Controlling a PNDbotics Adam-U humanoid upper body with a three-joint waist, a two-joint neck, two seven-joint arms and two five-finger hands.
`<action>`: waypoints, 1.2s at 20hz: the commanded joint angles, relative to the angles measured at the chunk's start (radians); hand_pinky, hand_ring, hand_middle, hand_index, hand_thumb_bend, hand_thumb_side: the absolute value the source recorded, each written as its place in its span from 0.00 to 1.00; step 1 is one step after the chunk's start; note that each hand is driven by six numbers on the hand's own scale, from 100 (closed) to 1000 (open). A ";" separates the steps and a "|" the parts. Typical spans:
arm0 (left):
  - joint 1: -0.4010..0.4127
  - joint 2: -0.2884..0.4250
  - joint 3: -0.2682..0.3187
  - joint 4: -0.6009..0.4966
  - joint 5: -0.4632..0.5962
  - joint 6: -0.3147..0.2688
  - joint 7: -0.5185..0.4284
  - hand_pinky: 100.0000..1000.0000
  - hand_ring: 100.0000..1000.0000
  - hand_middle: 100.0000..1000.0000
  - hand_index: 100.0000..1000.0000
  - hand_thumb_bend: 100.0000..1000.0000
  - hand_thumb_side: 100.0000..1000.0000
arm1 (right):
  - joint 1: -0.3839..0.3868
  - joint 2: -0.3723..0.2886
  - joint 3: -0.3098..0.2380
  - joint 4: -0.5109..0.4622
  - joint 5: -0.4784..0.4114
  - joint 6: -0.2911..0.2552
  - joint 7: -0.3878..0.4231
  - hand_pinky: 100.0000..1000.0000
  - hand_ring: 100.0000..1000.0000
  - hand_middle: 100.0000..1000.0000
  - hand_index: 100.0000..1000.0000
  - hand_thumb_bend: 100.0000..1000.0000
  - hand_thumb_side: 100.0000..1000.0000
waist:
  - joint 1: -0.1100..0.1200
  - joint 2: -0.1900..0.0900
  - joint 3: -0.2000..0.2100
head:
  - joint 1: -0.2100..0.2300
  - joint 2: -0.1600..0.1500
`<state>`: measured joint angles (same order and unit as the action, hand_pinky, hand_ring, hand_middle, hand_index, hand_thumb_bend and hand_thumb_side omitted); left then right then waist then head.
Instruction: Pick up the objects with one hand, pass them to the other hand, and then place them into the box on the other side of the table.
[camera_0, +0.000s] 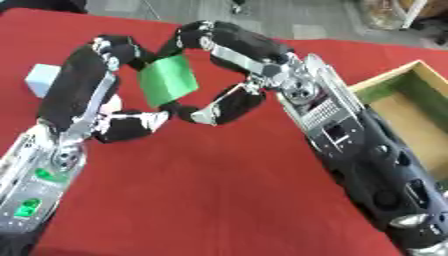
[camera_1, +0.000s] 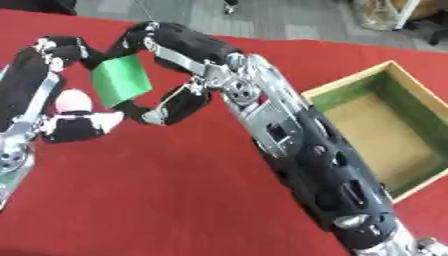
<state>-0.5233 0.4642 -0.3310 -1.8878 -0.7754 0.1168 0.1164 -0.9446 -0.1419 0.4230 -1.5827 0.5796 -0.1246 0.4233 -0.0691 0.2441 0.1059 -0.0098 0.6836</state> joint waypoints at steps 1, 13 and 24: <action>-0.016 0.007 0.008 -0.026 0.019 -0.003 0.008 0.66 0.46 0.37 0.38 0.43 0.07 | -0.014 0.003 -0.008 -0.002 -0.030 0.013 -0.034 0.78 0.70 0.50 0.62 0.34 0.00 | 0.001 0.001 0.000 | 0.000 -0.007; -0.009 0.008 0.011 -0.019 0.017 -0.006 0.007 0.67 0.49 0.42 0.49 0.55 0.08 | -0.011 -0.003 -0.004 -0.006 -0.129 0.040 -0.070 0.75 0.62 0.27 0.41 0.27 0.00 | 0.000 0.004 -0.004 | 0.004 -0.023; 0.022 0.052 0.028 -0.009 -0.042 0.011 -0.018 0.76 0.67 0.66 0.77 0.99 0.38 | 0.012 -0.077 -0.057 -0.069 -0.188 0.104 -0.077 0.74 0.60 0.26 0.40 0.28 0.00 | 0.006 0.008 -0.018 | -0.014 -0.019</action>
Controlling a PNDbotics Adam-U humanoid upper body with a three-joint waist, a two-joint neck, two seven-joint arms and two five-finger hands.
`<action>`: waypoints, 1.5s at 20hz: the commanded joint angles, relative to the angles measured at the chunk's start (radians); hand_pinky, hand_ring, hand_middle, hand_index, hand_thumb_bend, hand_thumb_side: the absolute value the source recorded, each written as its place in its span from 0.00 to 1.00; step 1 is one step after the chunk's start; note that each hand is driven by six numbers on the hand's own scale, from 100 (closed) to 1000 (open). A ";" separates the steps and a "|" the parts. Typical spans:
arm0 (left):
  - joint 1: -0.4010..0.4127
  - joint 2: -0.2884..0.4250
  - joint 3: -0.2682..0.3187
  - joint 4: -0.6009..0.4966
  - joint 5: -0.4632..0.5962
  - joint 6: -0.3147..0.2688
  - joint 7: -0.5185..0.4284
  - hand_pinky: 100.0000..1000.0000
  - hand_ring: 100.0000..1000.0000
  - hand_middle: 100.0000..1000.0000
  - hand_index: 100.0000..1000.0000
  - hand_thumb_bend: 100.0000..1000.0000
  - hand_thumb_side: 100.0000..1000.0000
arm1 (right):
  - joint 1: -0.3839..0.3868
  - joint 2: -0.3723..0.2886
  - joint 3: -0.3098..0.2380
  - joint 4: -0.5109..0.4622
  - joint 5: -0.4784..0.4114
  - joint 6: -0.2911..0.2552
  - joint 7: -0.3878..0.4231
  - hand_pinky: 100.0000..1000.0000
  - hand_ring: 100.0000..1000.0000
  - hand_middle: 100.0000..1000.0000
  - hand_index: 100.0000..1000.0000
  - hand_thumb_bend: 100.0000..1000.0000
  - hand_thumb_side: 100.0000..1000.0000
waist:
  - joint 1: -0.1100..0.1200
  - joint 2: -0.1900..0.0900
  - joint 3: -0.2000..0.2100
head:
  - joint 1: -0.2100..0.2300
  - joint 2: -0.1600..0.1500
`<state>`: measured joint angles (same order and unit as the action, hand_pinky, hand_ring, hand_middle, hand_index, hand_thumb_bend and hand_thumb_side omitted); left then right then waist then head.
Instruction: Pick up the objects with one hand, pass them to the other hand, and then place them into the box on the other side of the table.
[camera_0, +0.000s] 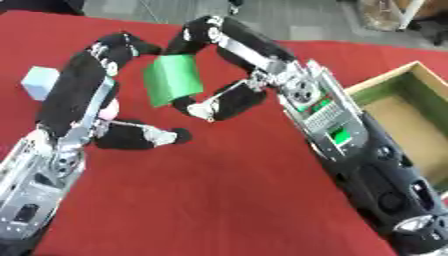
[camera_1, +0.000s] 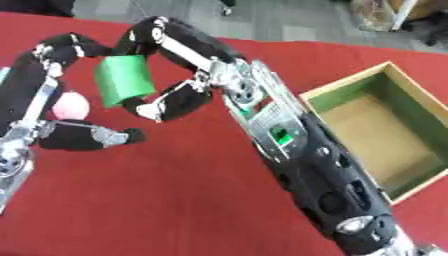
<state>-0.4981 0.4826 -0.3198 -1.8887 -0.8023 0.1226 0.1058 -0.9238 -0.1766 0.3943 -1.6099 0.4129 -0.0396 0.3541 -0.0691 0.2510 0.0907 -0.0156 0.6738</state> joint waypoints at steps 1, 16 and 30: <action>0.001 0.040 0.018 -0.007 -0.016 0.008 -0.008 0.76 0.68 0.66 0.77 1.00 0.38 | -0.002 -0.058 -0.039 -0.052 -0.035 0.029 -0.012 0.74 0.60 0.26 0.40 0.27 0.00 | 0.007 0.003 -0.005 | -0.012 -0.009; 0.184 0.243 0.160 -0.104 0.059 0.095 0.098 0.76 0.65 0.63 0.73 0.94 0.39 | 0.197 -0.506 -0.290 -0.138 -0.277 0.195 -0.100 0.74 0.61 0.29 0.44 0.28 0.00 | 0.015 0.031 -0.026 | -0.133 0.030; 0.290 0.316 0.310 -0.111 0.100 0.171 0.280 0.76 0.66 0.64 0.73 0.92 0.40 | 0.315 -0.639 -0.359 0.022 -0.142 0.140 -0.162 0.75 0.63 0.33 0.46 0.31 0.00 | 0.021 0.034 -0.019 | -0.200 -0.006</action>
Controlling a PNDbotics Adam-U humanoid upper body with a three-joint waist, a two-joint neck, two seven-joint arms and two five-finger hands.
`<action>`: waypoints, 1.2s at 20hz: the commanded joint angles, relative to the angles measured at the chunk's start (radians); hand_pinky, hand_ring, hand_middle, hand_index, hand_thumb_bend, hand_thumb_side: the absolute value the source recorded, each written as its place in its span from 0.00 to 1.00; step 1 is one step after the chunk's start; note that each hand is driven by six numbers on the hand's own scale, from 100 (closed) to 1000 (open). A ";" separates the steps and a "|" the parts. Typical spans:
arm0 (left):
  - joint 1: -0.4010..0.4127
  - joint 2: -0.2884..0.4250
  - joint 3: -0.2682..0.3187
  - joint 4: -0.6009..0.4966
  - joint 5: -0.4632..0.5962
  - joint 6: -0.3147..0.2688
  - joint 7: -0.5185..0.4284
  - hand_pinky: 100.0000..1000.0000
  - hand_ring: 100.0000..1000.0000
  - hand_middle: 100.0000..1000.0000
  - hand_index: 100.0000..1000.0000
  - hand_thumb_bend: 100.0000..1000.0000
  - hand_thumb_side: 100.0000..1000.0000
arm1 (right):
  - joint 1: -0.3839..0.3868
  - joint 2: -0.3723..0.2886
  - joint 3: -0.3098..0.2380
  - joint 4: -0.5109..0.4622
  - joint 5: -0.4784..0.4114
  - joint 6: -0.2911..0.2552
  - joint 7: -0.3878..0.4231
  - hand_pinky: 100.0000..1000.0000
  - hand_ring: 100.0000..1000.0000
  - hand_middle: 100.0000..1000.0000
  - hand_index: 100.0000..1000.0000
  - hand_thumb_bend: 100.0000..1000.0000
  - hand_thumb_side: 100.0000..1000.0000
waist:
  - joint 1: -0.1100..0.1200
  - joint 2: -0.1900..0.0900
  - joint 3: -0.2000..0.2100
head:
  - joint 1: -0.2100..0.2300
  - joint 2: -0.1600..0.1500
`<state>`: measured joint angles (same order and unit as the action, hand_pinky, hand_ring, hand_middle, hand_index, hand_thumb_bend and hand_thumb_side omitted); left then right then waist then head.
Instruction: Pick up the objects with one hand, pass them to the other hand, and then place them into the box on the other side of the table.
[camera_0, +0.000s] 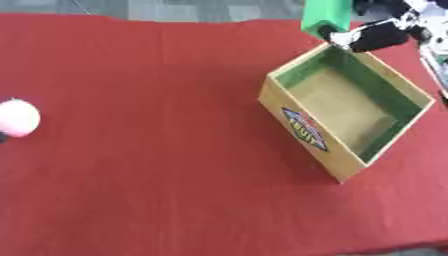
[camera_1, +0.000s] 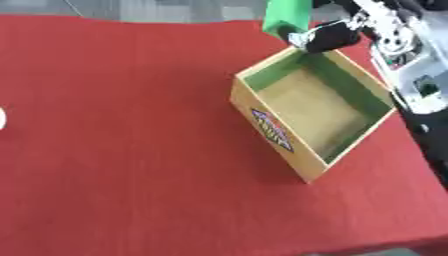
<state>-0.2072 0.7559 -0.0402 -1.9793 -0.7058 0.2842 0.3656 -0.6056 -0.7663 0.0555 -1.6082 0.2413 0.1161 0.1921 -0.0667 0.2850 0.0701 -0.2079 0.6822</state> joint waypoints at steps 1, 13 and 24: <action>0.003 0.047 0.036 -0.021 0.006 0.013 0.027 0.76 0.66 0.64 0.73 0.92 0.40 | 0.002 -0.050 -0.023 0.031 0.039 -0.020 -0.001 0.75 0.63 0.33 0.47 0.31 0.00 | 0.019 0.000 0.002 | -0.010 -0.013; 0.049 0.088 0.099 -0.021 0.074 0.064 0.091 0.76 0.66 0.63 0.73 0.92 0.40 | 0.060 -0.061 -0.042 0.110 0.130 -0.075 0.045 0.86 0.88 0.77 0.84 0.35 0.10 | 0.020 0.005 0.010 | -0.014 -0.007; 0.068 0.099 0.130 -0.021 0.070 0.086 0.124 0.77 0.66 0.64 0.73 0.91 0.41 | 0.081 -0.053 -0.081 0.121 0.269 -0.107 0.086 0.92 0.95 0.86 0.91 0.53 0.24 | 0.022 0.006 0.013 | 0.010 -0.011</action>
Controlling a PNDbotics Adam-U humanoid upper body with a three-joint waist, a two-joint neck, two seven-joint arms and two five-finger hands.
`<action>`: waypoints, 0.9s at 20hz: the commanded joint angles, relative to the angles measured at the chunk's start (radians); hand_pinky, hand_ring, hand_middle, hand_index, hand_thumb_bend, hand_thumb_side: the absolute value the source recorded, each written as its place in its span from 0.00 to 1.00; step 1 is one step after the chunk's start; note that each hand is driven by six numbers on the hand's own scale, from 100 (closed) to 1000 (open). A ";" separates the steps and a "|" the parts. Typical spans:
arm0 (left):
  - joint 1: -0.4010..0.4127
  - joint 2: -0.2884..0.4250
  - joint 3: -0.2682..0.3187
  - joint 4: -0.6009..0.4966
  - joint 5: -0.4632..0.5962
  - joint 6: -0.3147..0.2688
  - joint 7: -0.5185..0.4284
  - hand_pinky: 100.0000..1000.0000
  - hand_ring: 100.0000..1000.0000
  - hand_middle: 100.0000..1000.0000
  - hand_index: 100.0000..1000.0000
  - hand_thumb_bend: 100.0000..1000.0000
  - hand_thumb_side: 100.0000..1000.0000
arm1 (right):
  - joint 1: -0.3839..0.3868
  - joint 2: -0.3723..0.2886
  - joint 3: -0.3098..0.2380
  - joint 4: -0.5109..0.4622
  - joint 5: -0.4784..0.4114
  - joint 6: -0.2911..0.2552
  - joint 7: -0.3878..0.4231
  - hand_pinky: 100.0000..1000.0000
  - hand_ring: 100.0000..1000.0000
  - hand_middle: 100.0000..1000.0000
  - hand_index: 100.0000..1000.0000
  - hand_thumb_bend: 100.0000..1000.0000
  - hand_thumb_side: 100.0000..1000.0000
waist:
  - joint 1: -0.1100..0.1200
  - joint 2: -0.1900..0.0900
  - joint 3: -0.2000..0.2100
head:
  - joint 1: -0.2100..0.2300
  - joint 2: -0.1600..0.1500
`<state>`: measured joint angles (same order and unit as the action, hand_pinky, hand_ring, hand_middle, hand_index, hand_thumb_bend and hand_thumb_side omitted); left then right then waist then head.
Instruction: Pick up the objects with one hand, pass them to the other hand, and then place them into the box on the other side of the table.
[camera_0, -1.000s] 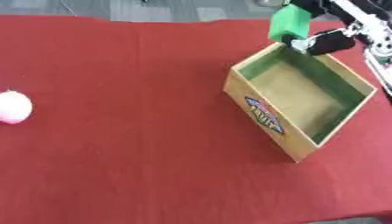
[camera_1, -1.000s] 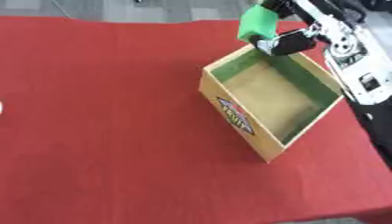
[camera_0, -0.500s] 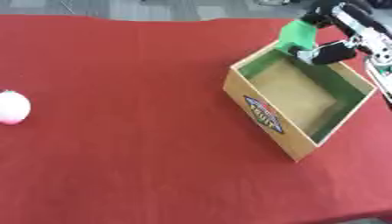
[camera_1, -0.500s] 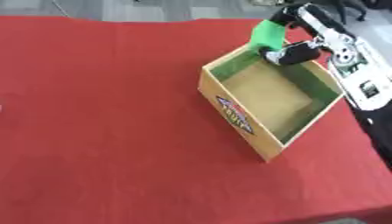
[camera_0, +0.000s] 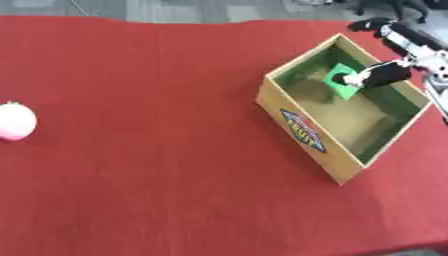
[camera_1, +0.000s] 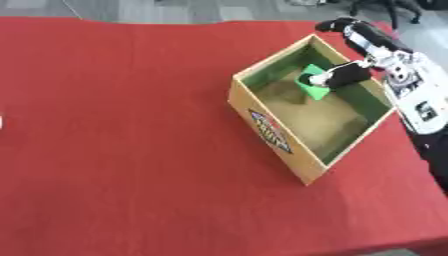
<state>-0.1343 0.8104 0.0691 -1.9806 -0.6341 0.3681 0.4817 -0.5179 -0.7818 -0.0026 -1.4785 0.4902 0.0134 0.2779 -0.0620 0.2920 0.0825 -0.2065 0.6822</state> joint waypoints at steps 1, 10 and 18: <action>-0.005 0.046 0.022 -0.019 -0.002 0.002 0.008 0.77 0.66 0.64 0.73 0.90 0.41 | -0.005 -0.038 -0.028 -0.011 0.023 -0.001 -0.004 0.92 0.95 0.85 0.90 0.53 0.24 | 0.018 -0.001 0.000 | 0.011 -0.010; -0.008 0.078 0.017 -0.005 0.035 0.033 -0.037 0.77 0.67 0.63 0.74 0.92 0.37 | -0.021 0.014 -0.078 -0.118 -0.079 0.053 -0.111 0.81 0.86 0.77 0.86 0.32 0.17 | 0.027 -0.003 -0.002 | 0.165 -0.002; -0.075 0.227 -0.081 0.174 0.159 0.029 -0.160 0.81 0.72 0.68 0.78 0.94 0.24 | -0.042 0.013 -0.057 -0.217 -0.203 0.107 -0.215 0.80 0.84 0.75 0.85 0.43 0.09 | 0.030 -0.007 -0.004 | 0.242 -0.011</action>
<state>-0.1979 0.9722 -0.0041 -1.8263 -0.4944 0.4033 0.3403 -0.5450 -0.7373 -0.0555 -1.6667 0.3081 0.1164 0.0784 -0.0489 0.2920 0.0798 0.0254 0.6820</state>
